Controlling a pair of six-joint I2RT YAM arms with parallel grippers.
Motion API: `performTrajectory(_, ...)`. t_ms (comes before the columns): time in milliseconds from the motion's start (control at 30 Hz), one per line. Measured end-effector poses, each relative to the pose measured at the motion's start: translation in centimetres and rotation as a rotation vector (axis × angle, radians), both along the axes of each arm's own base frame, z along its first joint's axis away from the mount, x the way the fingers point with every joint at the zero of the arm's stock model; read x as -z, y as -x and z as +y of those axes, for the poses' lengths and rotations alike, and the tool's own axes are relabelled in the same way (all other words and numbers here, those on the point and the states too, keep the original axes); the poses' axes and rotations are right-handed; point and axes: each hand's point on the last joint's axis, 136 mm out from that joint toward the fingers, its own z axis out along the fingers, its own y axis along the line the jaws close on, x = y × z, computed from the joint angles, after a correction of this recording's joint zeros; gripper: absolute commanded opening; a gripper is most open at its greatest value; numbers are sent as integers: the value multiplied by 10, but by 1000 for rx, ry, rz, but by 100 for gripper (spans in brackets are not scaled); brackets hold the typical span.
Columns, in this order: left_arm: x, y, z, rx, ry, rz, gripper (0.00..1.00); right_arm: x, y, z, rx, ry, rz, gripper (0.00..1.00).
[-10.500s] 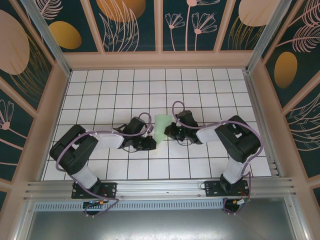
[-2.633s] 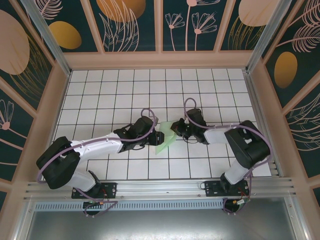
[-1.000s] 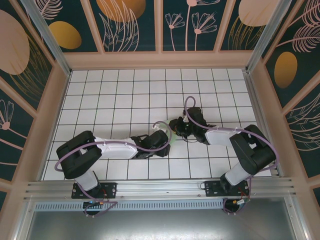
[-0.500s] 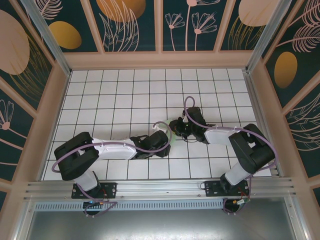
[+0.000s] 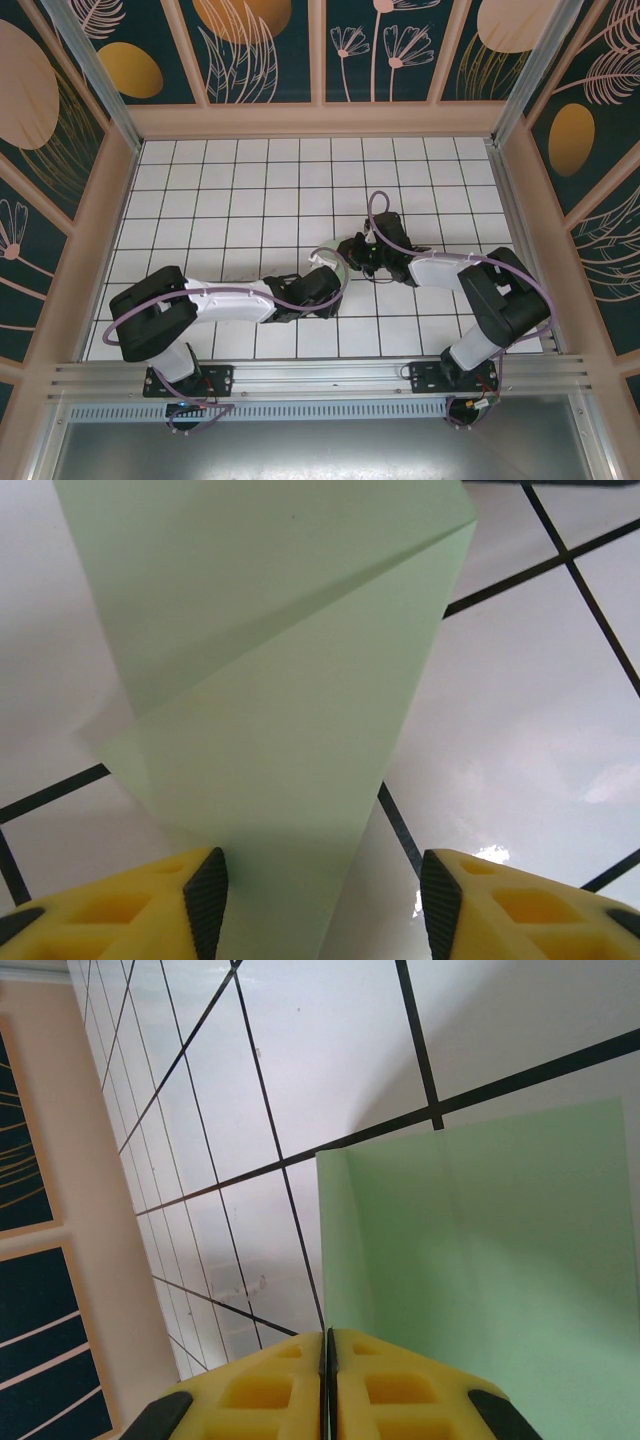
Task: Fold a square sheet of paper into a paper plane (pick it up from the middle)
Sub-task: Fourth fold the wing at the center of the table.
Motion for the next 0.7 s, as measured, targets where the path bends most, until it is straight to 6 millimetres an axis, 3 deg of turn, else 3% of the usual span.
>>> performTrajectory(333,4,-4,5,-13,-43,-19,55,1,0,-1,2,2,3,12)
performTrajectory(700,11,-4,8,-11,-65,-17,49,1,0,-1,1,4,6,12)
